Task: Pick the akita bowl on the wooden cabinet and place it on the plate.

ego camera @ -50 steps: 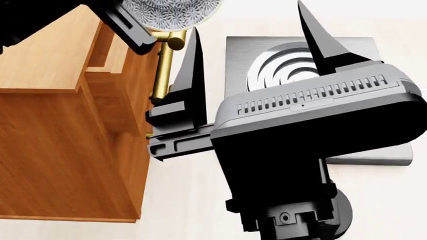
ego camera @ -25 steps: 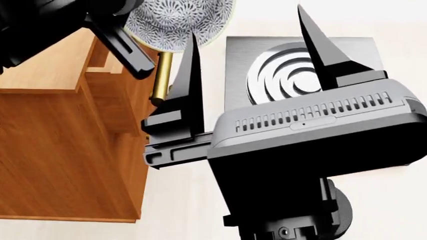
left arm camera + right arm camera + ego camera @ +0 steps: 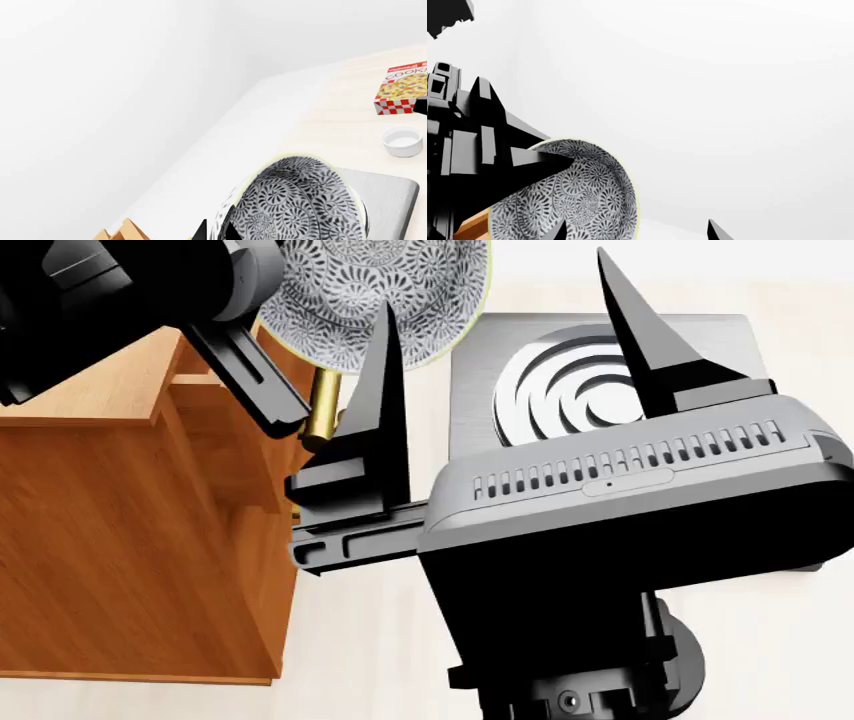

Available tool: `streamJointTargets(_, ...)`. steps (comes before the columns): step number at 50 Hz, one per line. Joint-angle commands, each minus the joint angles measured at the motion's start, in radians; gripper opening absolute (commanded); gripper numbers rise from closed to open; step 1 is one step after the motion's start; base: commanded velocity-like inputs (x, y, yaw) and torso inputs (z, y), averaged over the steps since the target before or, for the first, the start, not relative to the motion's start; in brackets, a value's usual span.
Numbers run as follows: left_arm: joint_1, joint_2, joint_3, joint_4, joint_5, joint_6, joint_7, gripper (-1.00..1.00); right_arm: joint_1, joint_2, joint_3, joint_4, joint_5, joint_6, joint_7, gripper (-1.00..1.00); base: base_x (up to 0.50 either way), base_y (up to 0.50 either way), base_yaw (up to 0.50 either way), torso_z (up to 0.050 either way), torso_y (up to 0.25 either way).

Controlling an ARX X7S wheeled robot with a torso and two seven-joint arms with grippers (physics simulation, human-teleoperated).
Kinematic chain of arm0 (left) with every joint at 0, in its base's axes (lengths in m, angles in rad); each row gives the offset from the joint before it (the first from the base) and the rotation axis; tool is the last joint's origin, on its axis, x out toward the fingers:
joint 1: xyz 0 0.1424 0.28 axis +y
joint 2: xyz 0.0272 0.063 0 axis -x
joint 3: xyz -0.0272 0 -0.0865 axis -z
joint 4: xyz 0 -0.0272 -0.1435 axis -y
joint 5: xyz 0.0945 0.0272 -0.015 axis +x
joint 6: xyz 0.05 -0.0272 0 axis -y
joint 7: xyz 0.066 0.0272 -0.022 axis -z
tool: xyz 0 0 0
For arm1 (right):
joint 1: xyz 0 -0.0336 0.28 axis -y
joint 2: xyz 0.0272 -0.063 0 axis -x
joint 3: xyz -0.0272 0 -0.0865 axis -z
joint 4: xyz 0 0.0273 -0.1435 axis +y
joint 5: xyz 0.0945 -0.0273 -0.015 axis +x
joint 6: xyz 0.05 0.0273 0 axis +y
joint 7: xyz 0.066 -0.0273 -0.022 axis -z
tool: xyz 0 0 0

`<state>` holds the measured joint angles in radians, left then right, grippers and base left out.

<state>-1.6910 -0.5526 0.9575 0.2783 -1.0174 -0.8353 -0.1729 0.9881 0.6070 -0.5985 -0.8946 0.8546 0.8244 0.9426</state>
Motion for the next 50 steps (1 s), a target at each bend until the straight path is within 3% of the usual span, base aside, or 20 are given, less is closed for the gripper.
streamJointTargets(1, 0.002, -0.017, -0.015, 0.031, 0.006, 0.017, 0.016, -1.00, -0.006, 0.005, -0.001, 0.004, -0.005, -0.009, 0.000, 1.00, 0.00, 0.00, 0.00, 0.000, 0.000)
streamJointTargets(50, 0.038, -0.069, -0.046, 0.110, -0.042, 0.054, 0.049, -1.00, -0.040, 0.019, -0.008, 0.029, -0.021, -0.052, -0.006, 1.00, 0.00, 0.00, 0.00, 0.000, 0.000)
